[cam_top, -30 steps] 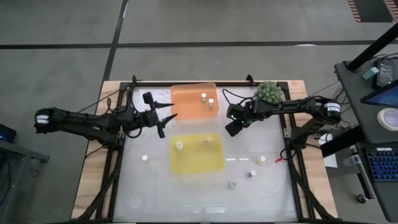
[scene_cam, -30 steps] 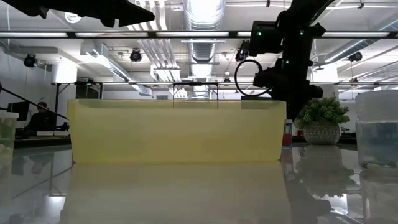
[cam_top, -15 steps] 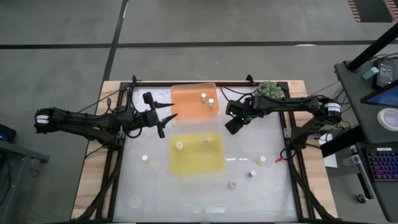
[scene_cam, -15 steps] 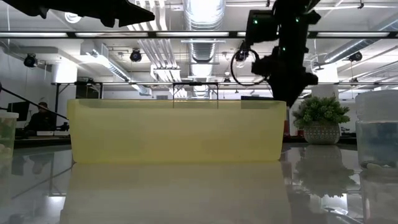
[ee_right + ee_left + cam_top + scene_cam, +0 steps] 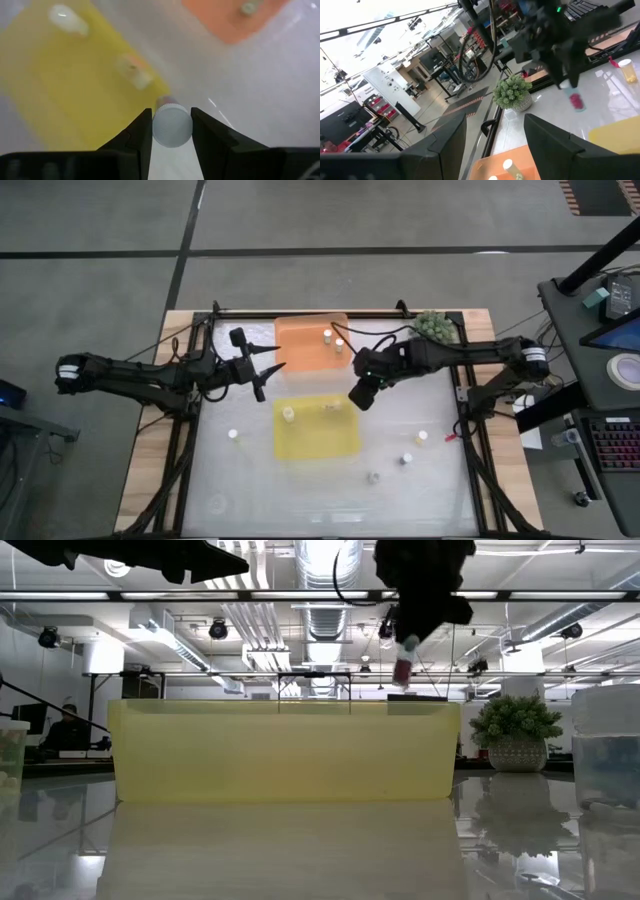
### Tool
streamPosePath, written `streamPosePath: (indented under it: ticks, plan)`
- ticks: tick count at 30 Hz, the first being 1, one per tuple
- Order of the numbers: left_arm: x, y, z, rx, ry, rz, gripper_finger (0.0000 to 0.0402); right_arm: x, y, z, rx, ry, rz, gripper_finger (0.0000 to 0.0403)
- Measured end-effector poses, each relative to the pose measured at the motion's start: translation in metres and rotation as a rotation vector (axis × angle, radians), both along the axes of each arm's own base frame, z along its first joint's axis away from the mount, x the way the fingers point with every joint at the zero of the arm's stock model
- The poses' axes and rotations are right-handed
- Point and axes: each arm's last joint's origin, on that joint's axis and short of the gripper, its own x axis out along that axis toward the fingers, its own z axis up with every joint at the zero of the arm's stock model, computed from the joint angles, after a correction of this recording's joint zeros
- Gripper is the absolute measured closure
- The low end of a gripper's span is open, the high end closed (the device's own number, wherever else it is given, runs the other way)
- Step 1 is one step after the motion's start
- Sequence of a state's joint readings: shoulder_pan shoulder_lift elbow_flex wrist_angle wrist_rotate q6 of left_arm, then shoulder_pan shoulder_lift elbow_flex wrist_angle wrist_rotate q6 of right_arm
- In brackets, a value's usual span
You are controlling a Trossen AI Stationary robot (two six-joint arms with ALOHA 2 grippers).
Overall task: Pick and place medicine bottles into bin by pill shape (circle, oval)
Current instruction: Put the top blue capsule bottle into the yellow bin
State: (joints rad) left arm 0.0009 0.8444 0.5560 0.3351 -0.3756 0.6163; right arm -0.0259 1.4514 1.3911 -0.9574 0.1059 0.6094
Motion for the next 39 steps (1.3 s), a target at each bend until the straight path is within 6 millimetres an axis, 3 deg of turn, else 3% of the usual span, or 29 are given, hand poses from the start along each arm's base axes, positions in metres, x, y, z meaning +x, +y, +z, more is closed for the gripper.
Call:
streamPosePath:
  ticks: [5,20,39]
  plan:
    - [0.0,0.0,0.0,0.0,-0.003,0.0,0.0217,0.015,0.019,0.003,-0.001,-0.01,0.062,0.0293]
    - [0.0,0.0,0.001,0.0,-0.003,0.0,0.0217,0.072,0.057,-0.021,-0.036,0.058,0.308,0.0293]
    - [-0.001,0.0,0.001,0.001,-0.005,0.0,0.0217,0.089,0.065,-0.07,-0.067,0.165,0.377,0.0293]
